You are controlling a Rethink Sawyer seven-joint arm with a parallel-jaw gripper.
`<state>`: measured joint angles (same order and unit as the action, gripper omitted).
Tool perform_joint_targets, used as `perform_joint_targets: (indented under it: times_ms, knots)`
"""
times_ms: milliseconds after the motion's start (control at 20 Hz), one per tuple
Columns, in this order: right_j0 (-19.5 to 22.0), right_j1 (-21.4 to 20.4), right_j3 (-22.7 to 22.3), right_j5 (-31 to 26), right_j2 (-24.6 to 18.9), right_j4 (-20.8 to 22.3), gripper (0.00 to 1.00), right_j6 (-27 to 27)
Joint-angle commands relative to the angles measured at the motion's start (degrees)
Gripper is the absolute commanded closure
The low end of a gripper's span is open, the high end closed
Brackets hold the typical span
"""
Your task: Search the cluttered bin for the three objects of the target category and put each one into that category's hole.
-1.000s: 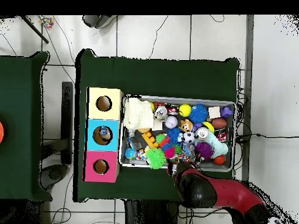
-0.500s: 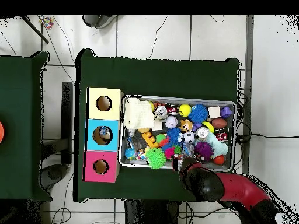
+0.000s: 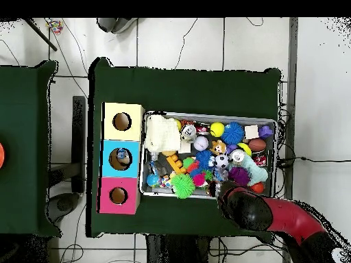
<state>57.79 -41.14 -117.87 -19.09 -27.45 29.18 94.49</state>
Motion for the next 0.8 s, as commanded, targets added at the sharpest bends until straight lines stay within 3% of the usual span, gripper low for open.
perform_joint_targets:
  times_ms: [50, 500, 800]
  knots:
    - [-0.54, 1.2, 7.63, -5.34, -2.88, 0.53, 0.0, -2.81]
    - [-3.44, 6.11, 10.97, -0.65, 0.76, 3.53, 0.0, -0.06]
    - [-3.83, 6.12, 9.35, 2.2, 3.03, 5.93, 0.0, 0.94]
